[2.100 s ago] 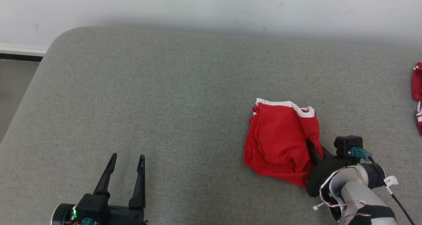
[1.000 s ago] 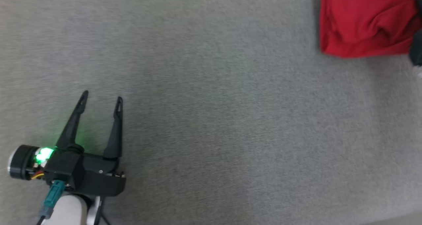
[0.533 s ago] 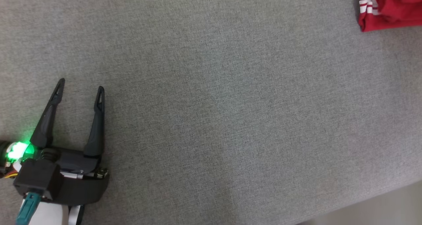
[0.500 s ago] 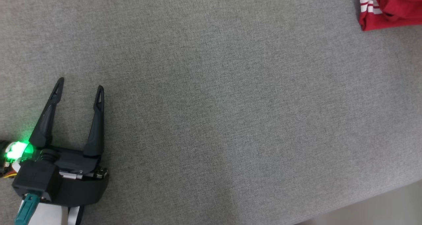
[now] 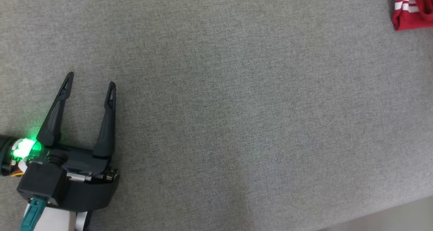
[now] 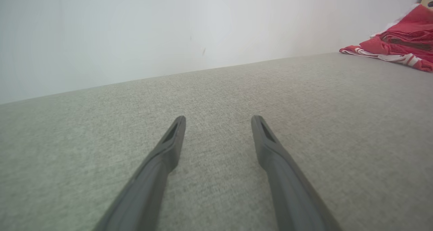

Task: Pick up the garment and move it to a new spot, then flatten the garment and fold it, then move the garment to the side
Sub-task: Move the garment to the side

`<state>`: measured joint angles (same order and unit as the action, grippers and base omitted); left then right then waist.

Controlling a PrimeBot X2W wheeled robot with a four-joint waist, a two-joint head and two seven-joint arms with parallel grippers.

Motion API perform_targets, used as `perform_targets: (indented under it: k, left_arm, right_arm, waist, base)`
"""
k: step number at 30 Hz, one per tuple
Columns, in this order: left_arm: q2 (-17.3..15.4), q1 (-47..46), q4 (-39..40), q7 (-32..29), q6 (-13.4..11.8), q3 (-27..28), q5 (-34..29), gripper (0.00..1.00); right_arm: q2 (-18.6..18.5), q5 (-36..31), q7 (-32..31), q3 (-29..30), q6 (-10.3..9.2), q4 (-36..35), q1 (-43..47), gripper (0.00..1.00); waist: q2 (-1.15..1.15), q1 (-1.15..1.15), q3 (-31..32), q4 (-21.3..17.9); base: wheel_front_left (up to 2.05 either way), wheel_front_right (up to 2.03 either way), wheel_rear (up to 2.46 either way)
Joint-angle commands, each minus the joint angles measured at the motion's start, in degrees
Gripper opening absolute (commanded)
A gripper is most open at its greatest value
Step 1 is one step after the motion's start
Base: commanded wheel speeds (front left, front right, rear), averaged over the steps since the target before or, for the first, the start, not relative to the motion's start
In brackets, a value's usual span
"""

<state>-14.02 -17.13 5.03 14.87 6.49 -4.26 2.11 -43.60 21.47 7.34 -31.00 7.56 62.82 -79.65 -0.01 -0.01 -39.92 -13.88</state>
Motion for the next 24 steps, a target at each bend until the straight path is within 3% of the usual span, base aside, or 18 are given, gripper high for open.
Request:
perform_targets:
  k: [1,6,13,24]
  left_arm:
    - [0.14,0.8,-4.79,-0.55,-0.65,0.12,0.51,1.0]
    - [1.04,1.31,-5.95,-0.26,-1.03,-0.3,1.17,1.0]
    - [2.3,3.34,-7.33,0.18,-1.87,0.2,2.47,1.0]
    - [5.09,9.16,-7.1,0.3,-3.19,2.55,4.09,1.0]
  right_arm:
    - [0.7,-0.65,0.5,0.22,-0.21,0.6,-0.62,1.0]
    - [2.41,-2.25,3.77,0.99,-0.21,2.25,-1.19,1.0]
    - [6.49,-0.76,7.36,2.24,-0.21,-1.31,2.78,1.0]
    - [12.58,-0.68,7.85,10.67,-0.21,-21.2,21.37,1.0]
  waist:
    - [0.01,0.01,0.3,0.21]
    - [0.01,0.01,2.4,0.85]
    - [0.01,0.01,9.19,1.94]
    - [0.01,0.01,21.48,4.41]
  base:
    - [0.0,0.0,0.0]
    - [0.0,0.0,0.0]
    - [0.0,0.0,0.0]
    - [0.0,0.0,0.0]
